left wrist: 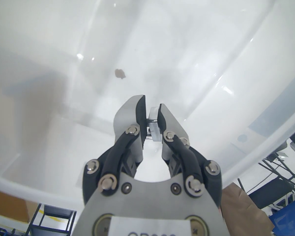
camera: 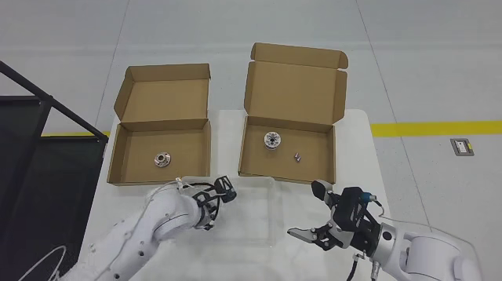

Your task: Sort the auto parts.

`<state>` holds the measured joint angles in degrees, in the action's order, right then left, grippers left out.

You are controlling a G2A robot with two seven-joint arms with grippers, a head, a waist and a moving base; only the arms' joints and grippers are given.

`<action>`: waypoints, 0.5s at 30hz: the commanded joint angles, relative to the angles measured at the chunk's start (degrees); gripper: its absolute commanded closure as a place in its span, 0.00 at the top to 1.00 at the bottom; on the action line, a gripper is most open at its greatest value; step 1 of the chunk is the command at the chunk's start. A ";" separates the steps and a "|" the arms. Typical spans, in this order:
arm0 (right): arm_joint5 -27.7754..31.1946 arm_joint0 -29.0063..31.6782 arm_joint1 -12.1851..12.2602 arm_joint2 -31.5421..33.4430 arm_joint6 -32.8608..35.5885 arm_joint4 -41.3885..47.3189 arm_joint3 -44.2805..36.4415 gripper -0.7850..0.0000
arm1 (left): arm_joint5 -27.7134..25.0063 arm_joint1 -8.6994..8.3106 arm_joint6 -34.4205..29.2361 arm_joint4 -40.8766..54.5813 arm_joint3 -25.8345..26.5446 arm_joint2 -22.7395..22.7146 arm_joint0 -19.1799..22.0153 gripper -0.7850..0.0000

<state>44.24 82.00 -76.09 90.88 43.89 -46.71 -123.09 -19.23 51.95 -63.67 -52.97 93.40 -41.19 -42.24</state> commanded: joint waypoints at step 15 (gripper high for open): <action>0.00 0.00 0.00 0.00 0.00 0.00 0.00 1.00 | -3.44 -8.50 -5.27 -4.43 24.92 -34.12 -16.94 0.00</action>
<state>44.24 82.00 -76.09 90.88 43.89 -46.71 -123.09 -21.39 43.77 -69.15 -57.27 118.56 -72.91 -58.39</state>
